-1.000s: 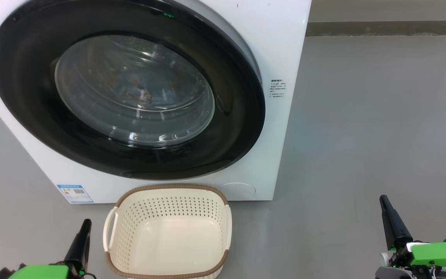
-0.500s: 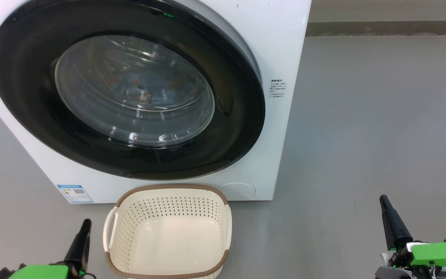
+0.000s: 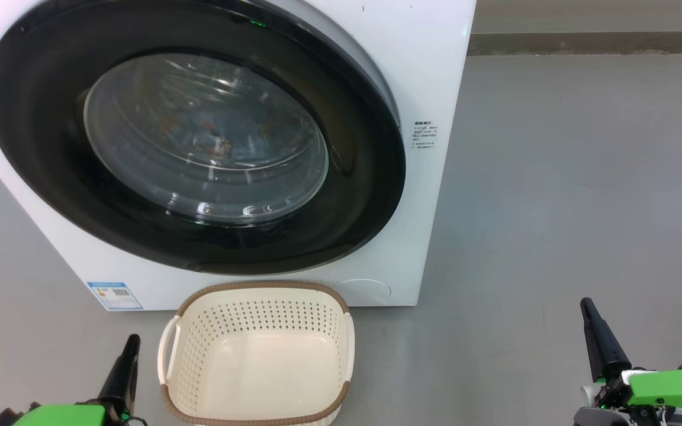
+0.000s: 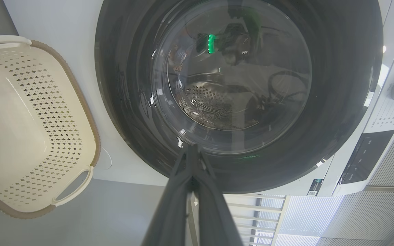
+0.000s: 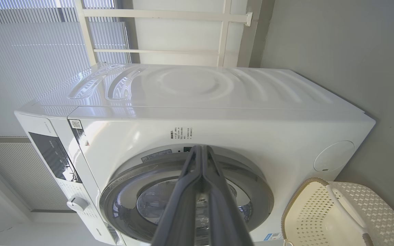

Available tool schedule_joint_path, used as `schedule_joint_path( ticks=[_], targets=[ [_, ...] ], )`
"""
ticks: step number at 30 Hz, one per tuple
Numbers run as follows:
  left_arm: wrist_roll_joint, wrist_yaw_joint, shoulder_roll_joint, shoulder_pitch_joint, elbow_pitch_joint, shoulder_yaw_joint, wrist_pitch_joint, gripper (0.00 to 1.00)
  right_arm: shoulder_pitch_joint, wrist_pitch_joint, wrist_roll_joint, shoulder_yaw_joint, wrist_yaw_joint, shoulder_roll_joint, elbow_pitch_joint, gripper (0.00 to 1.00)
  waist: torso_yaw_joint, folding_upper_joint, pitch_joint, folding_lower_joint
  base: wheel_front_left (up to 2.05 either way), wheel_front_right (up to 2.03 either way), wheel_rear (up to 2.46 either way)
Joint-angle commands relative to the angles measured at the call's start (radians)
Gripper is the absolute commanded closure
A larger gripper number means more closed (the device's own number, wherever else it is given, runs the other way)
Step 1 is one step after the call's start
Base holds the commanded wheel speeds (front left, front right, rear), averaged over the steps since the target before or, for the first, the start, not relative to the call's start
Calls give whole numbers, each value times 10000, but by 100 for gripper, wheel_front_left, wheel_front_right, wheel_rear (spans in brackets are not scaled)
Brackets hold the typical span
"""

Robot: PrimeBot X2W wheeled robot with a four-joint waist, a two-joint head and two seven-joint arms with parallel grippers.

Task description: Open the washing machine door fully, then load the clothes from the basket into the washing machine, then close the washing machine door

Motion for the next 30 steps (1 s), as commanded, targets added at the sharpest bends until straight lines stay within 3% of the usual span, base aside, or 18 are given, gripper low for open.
schedule_joint_path(
  ticks=[1, 30],
  targets=[
    [-76, -29, 98, -424, -277, 363, 34, 100, -259, 79, 106, 242, 16, -39, -305, 100, 0, 0, 0, 0, 0, 0, 0],
    [-74, -29, 97, -424, -277, 365, 35, 100, -259, 78, 107, 244, 16, -39, -305, 100, 0, 0, 0, 0, 0, 0, 0]
  ],
)
